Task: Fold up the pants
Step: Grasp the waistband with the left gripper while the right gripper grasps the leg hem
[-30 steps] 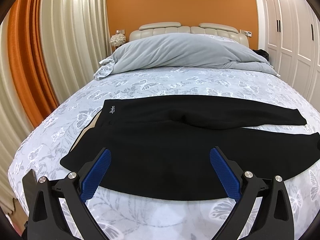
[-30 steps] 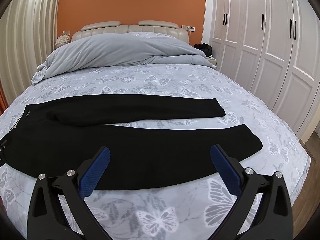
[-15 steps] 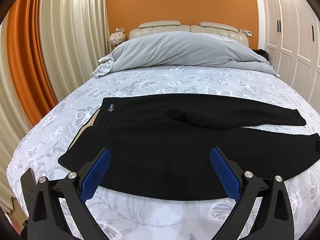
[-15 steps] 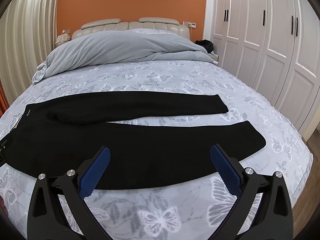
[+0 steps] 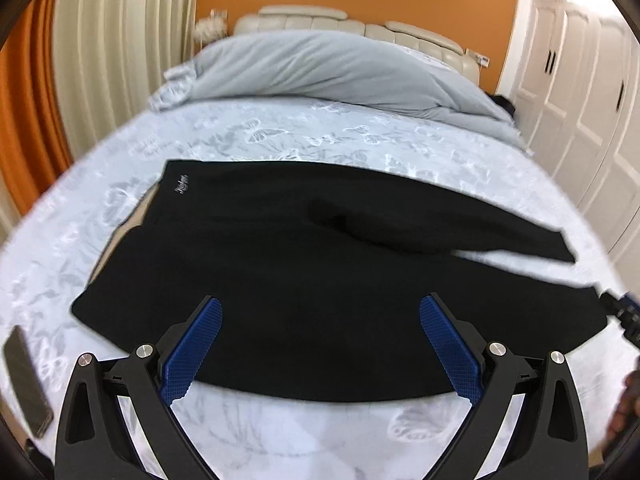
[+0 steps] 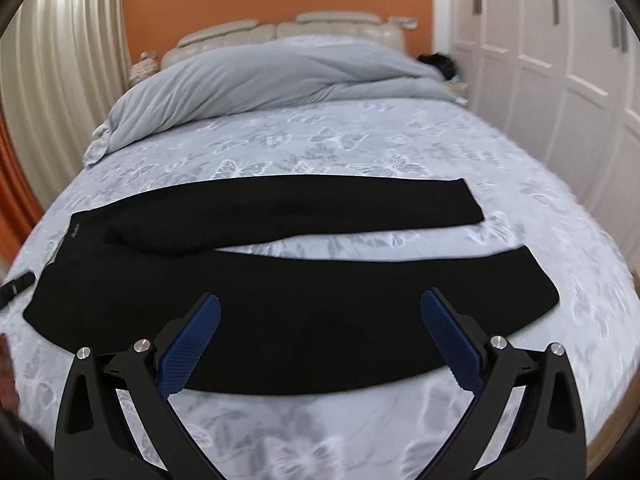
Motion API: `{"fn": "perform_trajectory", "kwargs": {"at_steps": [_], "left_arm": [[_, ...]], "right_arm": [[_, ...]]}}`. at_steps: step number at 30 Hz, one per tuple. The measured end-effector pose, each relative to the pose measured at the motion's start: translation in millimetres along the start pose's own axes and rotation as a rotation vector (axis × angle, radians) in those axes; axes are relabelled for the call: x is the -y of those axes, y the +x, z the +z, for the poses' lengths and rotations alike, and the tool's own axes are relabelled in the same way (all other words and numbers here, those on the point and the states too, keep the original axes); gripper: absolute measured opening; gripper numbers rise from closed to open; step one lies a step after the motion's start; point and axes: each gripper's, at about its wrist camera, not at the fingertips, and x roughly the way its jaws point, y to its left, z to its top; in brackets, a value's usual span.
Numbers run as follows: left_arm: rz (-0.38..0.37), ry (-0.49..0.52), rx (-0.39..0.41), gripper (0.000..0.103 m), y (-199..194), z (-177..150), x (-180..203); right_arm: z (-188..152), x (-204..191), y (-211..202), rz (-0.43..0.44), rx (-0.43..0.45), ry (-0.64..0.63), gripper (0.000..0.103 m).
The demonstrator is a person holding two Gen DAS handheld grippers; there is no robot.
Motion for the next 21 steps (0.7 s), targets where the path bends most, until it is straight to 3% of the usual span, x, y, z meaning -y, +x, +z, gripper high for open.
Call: {"fn": "perform_trajectory", "kwargs": {"at_steps": [3,10,16,21], "left_arm": [[0.009,-0.09,-0.003,0.098,13,38,-43],[0.082,-0.331,-0.088,0.098,109,126,-168],[0.189,-0.366,-0.17,0.098,208,160,-224],[0.167,-0.345,-0.281,0.098,266,156,-230]], "right_arm": [[28,43,29,0.037,-0.039,0.012,0.098],[88,158,135,-0.045,-0.047,0.12,0.098],[123,226,216,-0.024,-0.076,0.27,0.098],[129,239,267,-0.061,-0.18,0.204,0.098]]}}
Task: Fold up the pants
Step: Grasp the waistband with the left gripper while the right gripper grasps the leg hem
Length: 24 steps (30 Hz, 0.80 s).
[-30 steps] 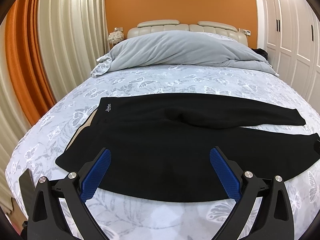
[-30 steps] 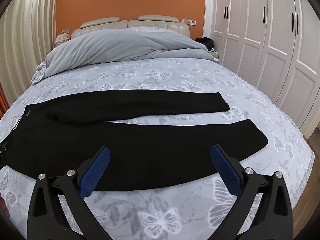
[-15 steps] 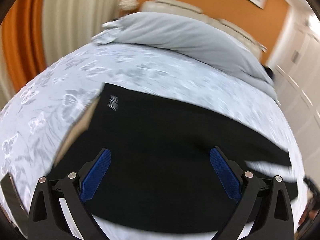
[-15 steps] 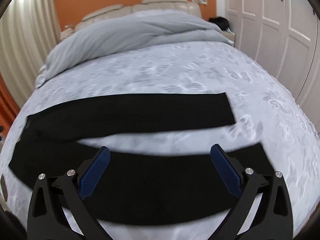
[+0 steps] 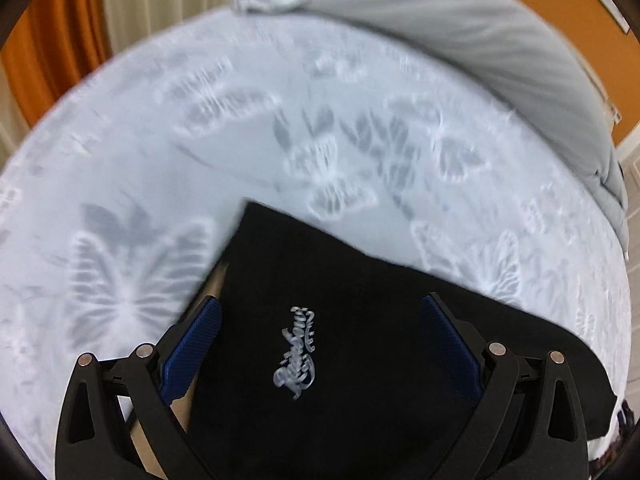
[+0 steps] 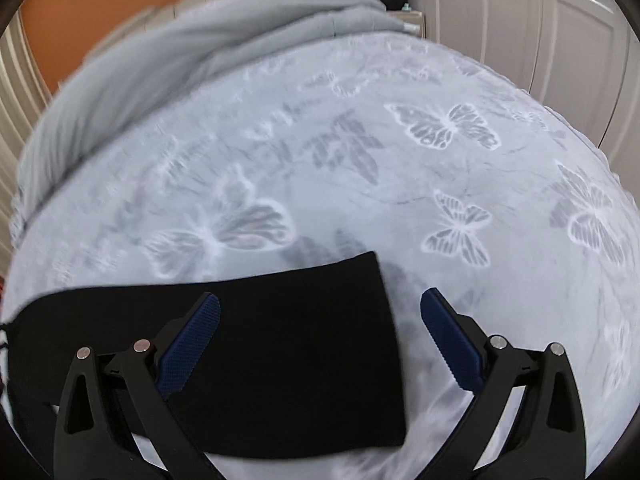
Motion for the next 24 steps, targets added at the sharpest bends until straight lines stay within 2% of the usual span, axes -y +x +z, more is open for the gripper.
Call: {"fn": "perform_trajectory", "kwargs": {"at_steps": [2,5,7,8,9,10,11,12,13,15,16,20,24], "left_arm": [[0.053,0.047,0.039,0.098,7,-3,8],[0.07,0.106,0.053,0.098,14,0,18],[0.07,0.116,0.062,0.096,17,1,22],[0.068,0.114,0.065,0.096,17,1,23],[0.061,0.11,0.064,0.095,17,2,24],[0.058,0.111,0.07,0.079,16,2,25],[0.046,0.117,0.073,0.063,15,4,27],[0.029,0.12,0.064,0.026,15,5,29],[0.029,0.103,0.051,0.009,14,7,28],[0.007,0.077,0.057,0.008,9,12,27],[-0.007,0.066,0.072,0.007,0,13,25],[-0.078,0.068,0.134,0.007,-42,11,24],[-0.157,0.101,0.174,0.007,-94,-1,25]], "right_arm": [[2,1,13,0.001,-0.027,-0.015,0.098],[1,-1,27,-0.021,-0.047,-0.048,0.098],[0,-7,35,0.0,-0.06,-0.056,0.097],[1,-9,36,0.005,-0.057,-0.063,0.085],[2,-15,37,0.006,-0.048,-0.078,0.079],[3,-18,35,0.0,-0.04,-0.092,0.068],[4,-20,33,0.011,-0.026,-0.097,0.046],[7,-21,30,0.046,-0.02,-0.089,0.035],[10,-21,21,0.073,0.007,-0.081,0.022],[13,-23,2,0.076,0.063,-0.082,0.015],[15,-24,-11,0.068,0.097,-0.085,0.0],[22,-15,-65,0.094,0.206,-0.052,0.0],[18,-3,-115,0.121,0.241,-0.042,0.0]]}}
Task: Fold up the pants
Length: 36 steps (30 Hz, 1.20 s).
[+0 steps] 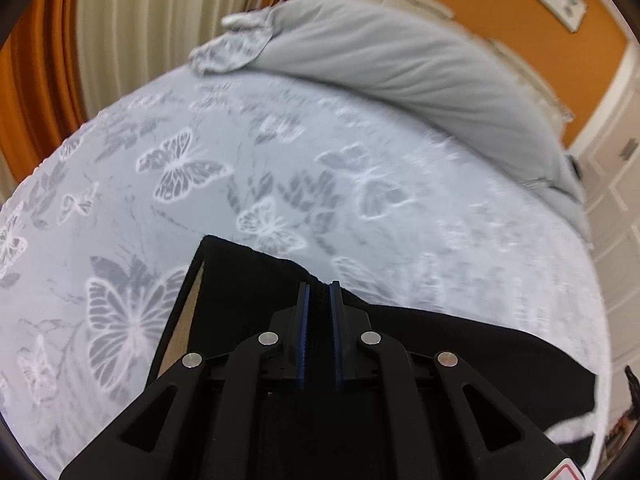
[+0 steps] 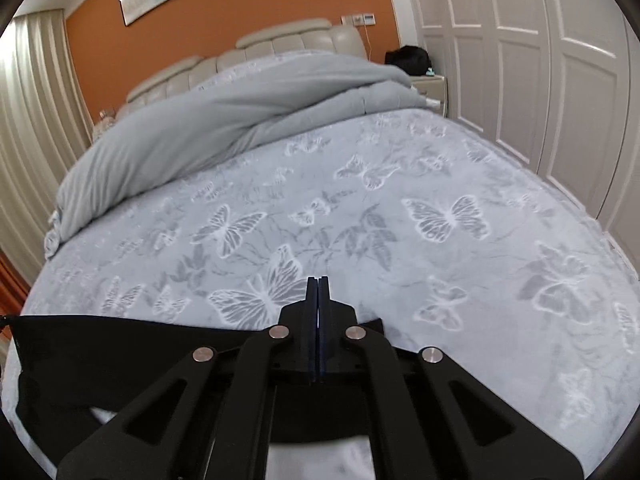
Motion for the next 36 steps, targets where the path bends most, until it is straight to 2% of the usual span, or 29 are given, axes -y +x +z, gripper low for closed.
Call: {"fn": "perform_trajectory", "kwargs": {"at_steps": [2,3,7,9,10,12,13,14,15,16,17,19,20,21,22,23,24,25,27,28,29,31,32,33,34,35,36], "left_arm": [[-0.04,0.029,0.026,0.006,-33,-9,3],[-0.055,0.043,0.038,0.0,-50,-17,4],[-0.099,0.089,0.073,0.0,-118,-63,-8],[-0.109,0.103,0.044,0.0,-133,-86,-17],[-0.098,0.113,0.005,0.0,-135,-100,-20],[-0.068,0.11,-0.064,0.0,-123,-111,-24],[-0.062,0.071,-0.084,0.003,-113,-110,-26],[-0.08,0.031,-0.103,0.008,-104,-106,-27],[-0.106,-0.007,-0.122,0.033,-94,-102,-29],[-0.111,-0.055,-0.123,0.062,-80,-92,-27],[-0.095,-0.099,-0.104,0.074,-70,-82,-26],[-0.029,-0.153,-0.043,0.08,-47,-59,-19],[-0.001,-0.168,-0.032,0.083,-36,-49,-17],[0.02,-0.18,-0.035,0.09,-23,-38,-16],[0.048,-0.2,-0.061,0.092,-2,-27,-18],[0.072,-0.215,-0.096,0.092,15,-20,-22],[0.094,-0.237,-0.134,0.092,32,-14,-27],[0.11,-0.277,-0.174,0.092,53,-9,-34],[0.122,-0.329,-0.248,0.091,83,-5,-45],[0.156,-0.345,-0.296,0.091,103,-3,-49],[0.179,-0.344,-0.295,0.092,109,-3,-53],[0.25,-0.313,-0.241,0.091,114,2,-44],[0.267,-0.262,-0.239,0.091,120,4,-36],[0.287,-0.215,-0.244,0.086,124,4,-29],[0.337,-0.164,-0.229,0.072,127,2,-21],[0.371,-0.126,-0.219,0.068,128,0,-17],[0.374,-0.095,-0.205,0.057,126,-3,-13]], "right_arm": [[-5,3,-24,0.005,-0.007,0.001,0.0],[-8,5,-31,0.015,-0.013,0.007,0.0],[-37,7,-55,0.037,-0.045,0.006,0.0],[-56,6,-53,0.042,-0.093,0.014,0.0],[-63,3,-50,0.024,-0.108,0.007,0.001],[-76,-5,-40,0.008,-0.14,0.008,0.001],[-80,-10,-36,0.022,-0.148,0.014,0.001],[-83,-16,-32,0.036,-0.156,0.013,0.002],[-85,-21,-31,0.041,-0.159,0.009,0.002],[-86,-29,-26,0.046,-0.167,-0.005,0.003],[-87,-35,-22,0.045,-0.177,-0.021,0.003],[-87,-41,-13,0.024,-0.194,-0.042,0.004],[-84,-40,-6,0.006,-0.206,-0.046,0.008],[-81,-36,2,-0.015,-0.216,-0.04,0.013],[-79,-33,8,-0.025,-0.222,-0.029,0.034],[-75,-24,19,-0.039,-0.23,0.0,0.069],[-72,-17,26,-0.059,-0.226,0.024,0.083],[-68,-10,34,-0.083,-0.203,0.044,0.09],[-60,1,50,-0.101,-0.189,0.07,0.09],[-57,5,58,-0.107,-0.192,0.085,0.09],[-53,12,71,-0.127,-0.202,0.108,0.09],[-47,22,94,-0.138,-0.231,0.139,0.09],[-45,26,109,-0.149,-0.249,0.154,0.09],[-44,28,118,-0.149,-0.259,0.161,0.09],[-45,28,126,-0.132,-0.264,0.164,0.086],[-47,24,134,-0.093,-0.269,0.154,0.066],[-49,16,139,-0.09,-0.272,0.124,0.061]]}}
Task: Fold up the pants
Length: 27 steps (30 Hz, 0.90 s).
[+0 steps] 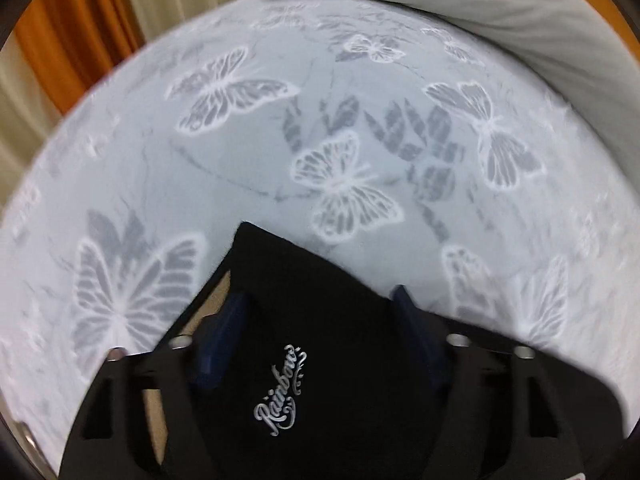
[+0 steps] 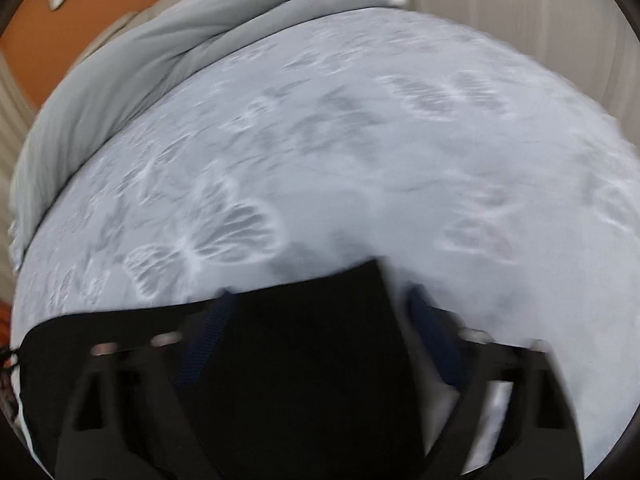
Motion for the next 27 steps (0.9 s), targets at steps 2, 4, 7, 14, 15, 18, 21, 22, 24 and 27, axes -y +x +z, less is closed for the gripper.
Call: {"fn": "perform_trajectory", "kwargs": {"at_steps": [2,4,7,14,15,18,21,22,24,27], "left_arm": [[-0.106,0.001,0.001,0.01,-6,-4,-6],[-0.176,-0.052,-0.016,0.006,-17,-9,-15],[-0.224,-0.014,0.045,0.006,-59,-18,-21],[-0.422,0.066,0.129,0.006,-175,-79,-76],[-0.436,0.081,0.131,0.006,-187,-95,-85],[-0.458,0.134,0.115,0.006,-210,-148,-110],[-0.456,0.164,0.037,0.006,-203,-206,-132],[-0.459,0.165,-0.002,0.006,-195,-225,-138],[-0.457,0.166,-0.058,0.006,-177,-254,-147],[-0.466,0.121,-0.098,0.006,-154,-268,-156]], "right_arm": [[-3,-16,-3,-0.01,0.02,-0.082,0.019],[-2,-26,-28,0.007,0.082,-0.117,0.016],[0,-33,-81,0.05,0.176,-0.163,0.016],[-37,-6,-241,0.094,0.362,-0.246,0.003],[-48,4,-253,0.08,0.358,-0.241,0.003],[-84,28,-268,0.062,0.318,-0.202,0.003],[-121,34,-261,0.073,0.246,-0.176,0.005],[-131,32,-254,0.096,0.216,-0.158,0.007],[-147,23,-241,0.148,0.168,-0.127,0.009],[-160,-2,-212,0.28,0.066,-0.058,0.011]]}}
